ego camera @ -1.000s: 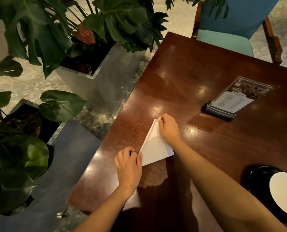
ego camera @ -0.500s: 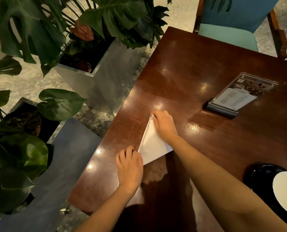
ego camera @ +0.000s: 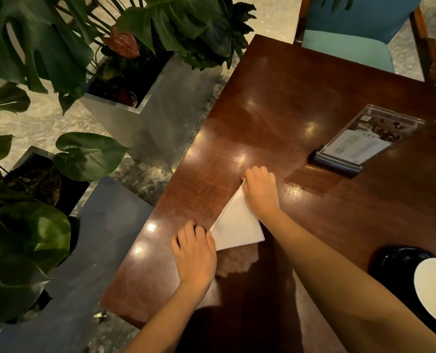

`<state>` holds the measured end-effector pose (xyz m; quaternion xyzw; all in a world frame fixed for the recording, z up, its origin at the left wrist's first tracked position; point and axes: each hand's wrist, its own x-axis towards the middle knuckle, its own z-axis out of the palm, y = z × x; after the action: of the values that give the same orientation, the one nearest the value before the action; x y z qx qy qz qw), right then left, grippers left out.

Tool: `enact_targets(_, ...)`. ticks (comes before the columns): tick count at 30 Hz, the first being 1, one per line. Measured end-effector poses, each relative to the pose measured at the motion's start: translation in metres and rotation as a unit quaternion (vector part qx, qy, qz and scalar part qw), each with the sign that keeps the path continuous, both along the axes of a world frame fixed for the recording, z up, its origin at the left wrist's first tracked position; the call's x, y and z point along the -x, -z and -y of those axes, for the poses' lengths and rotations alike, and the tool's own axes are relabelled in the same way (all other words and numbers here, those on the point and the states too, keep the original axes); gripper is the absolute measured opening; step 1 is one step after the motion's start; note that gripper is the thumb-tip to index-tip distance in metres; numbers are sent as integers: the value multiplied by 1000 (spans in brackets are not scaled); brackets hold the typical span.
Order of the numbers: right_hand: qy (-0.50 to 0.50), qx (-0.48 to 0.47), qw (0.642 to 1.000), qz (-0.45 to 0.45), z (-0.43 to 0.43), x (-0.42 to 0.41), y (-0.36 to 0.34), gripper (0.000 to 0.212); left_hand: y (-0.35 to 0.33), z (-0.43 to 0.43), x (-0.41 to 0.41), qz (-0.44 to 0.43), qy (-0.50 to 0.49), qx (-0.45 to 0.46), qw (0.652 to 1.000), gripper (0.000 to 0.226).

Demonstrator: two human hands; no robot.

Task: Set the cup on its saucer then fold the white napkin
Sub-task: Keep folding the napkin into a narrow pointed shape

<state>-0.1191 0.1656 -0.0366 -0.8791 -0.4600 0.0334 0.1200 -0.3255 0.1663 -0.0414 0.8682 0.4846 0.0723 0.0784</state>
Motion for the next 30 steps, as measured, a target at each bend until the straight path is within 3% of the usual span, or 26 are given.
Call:
enact_targets(2,1,9,1000,29,-1,3,0,17,-4,-2,-3,49,24,-14,998,13)
enact_targets(4,1,-1,999,44,-1,5,2,18,-11,-2,-11,81,120,12,989,34)
enact_targets(7,-36,-19,997,61,-2,2,6,15,-11,-3,-17,-13,240,35,970,53)
enact_targets(10,-52,-29,998,34,-2,-2,6,13,0,-6,-13,-68,203,72,974,61)
enact_targets(15,39,-36,997,-55,3,-5,-11,24,3,-6,-15,-71,187,79,977,64)
enact_targets(19,-125,-11,989,-76,24,51,-21,46,3,-5,-15,-68,192,71,976,63)
enact_targets(22,-134,52,981,-130,40,76,-13,60,0,-4,-15,-88,208,45,973,63)
enact_targets(30,-86,73,992,-53,34,71,2,58,6,-4,1,-55,186,66,979,62)
